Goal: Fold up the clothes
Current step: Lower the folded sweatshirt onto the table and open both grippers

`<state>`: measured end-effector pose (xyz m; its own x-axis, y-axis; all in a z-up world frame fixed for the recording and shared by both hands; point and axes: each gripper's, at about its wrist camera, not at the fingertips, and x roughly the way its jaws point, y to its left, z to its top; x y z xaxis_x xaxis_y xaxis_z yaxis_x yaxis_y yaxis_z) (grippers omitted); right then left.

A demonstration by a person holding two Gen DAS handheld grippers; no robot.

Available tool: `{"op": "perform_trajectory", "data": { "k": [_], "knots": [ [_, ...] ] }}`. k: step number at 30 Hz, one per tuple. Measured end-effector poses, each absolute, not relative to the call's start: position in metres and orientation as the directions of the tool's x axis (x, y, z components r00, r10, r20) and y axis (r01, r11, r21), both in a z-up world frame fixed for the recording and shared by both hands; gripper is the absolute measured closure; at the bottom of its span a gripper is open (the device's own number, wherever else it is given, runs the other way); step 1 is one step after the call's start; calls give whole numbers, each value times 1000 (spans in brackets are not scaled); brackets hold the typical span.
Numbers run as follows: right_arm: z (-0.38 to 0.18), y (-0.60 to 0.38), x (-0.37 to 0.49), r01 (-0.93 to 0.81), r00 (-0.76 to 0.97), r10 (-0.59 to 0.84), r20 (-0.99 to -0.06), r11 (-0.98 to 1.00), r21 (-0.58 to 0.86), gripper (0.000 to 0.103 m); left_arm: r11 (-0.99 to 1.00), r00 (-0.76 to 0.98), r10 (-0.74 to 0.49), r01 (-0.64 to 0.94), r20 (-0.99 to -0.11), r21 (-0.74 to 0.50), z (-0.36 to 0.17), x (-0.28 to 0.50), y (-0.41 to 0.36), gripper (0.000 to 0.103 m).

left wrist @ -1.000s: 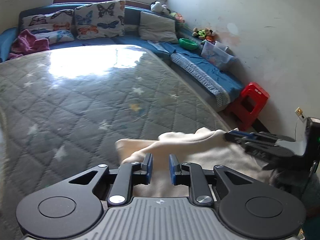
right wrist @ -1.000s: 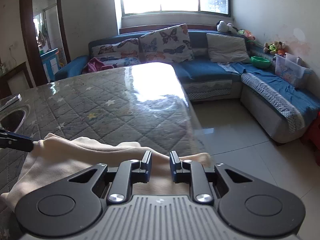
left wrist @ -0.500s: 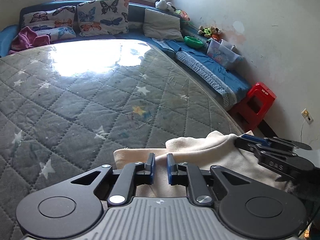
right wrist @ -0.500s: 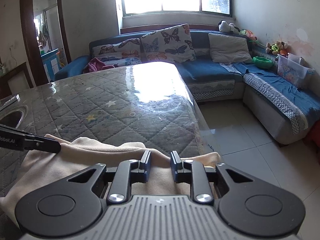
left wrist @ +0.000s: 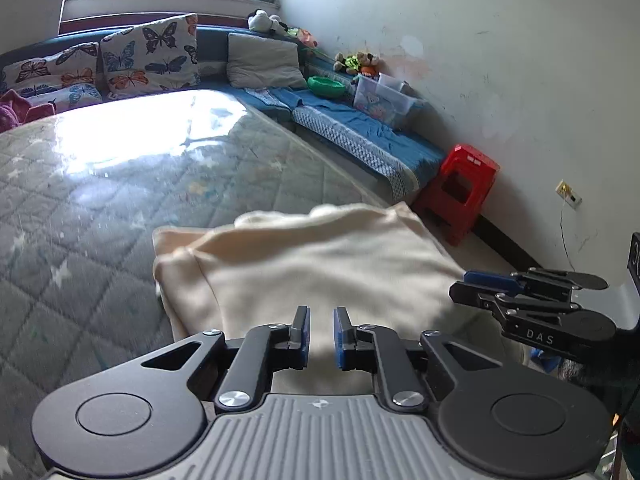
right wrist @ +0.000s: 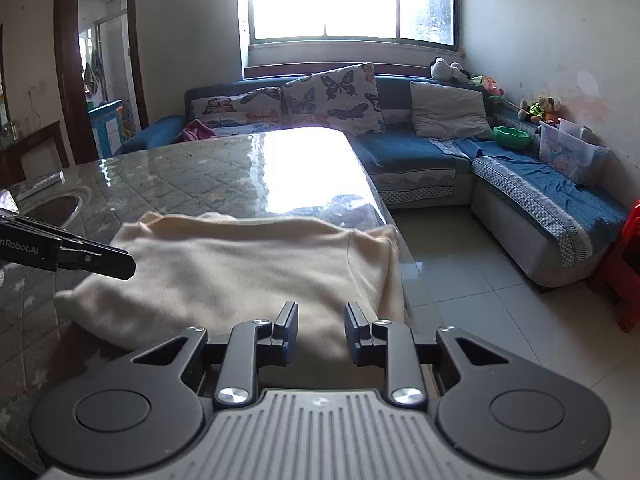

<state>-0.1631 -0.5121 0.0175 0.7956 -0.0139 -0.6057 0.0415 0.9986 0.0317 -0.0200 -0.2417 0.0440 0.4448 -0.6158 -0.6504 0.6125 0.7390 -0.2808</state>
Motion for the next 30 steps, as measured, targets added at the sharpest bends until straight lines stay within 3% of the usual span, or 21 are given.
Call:
{"op": "perform_trajectory", "data": {
  "k": [6, 9, 18, 22, 27, 30],
  "knots": [
    [17, -513, -169, 54, 801, -23, -598, 998, 33, 78, 748, 449, -600, 607, -662, -266, 35, -25, -239, 89],
    [23, -510, -165, 38, 819, -6, -574, 998, 44, 70, 751, 454, -598, 606, -660, -263, 36, -26, -239, 89],
    [13, -491, -158, -15, 813, 32, -582, 999, 34, 61, 759, 461, -595, 592, -658, -271, 37, -31, -234, 86],
    [15, -485, -160, -24, 815, 45, -577, 999, 45, 48, 767, 474, -584, 586, -659, -259, 40, -35, -232, 71],
    [9, -476, -160, -31, 809, 44, -586, 999, 33, 43, 787, 496, -561, 568, -663, -241, 41, -37, -227, 57],
    [11, -475, -162, -28, 813, 48, -580, 999, 44, 28, 802, 509, -544, 549, -667, -234, 42, -37, -222, 49]
  ]
}}
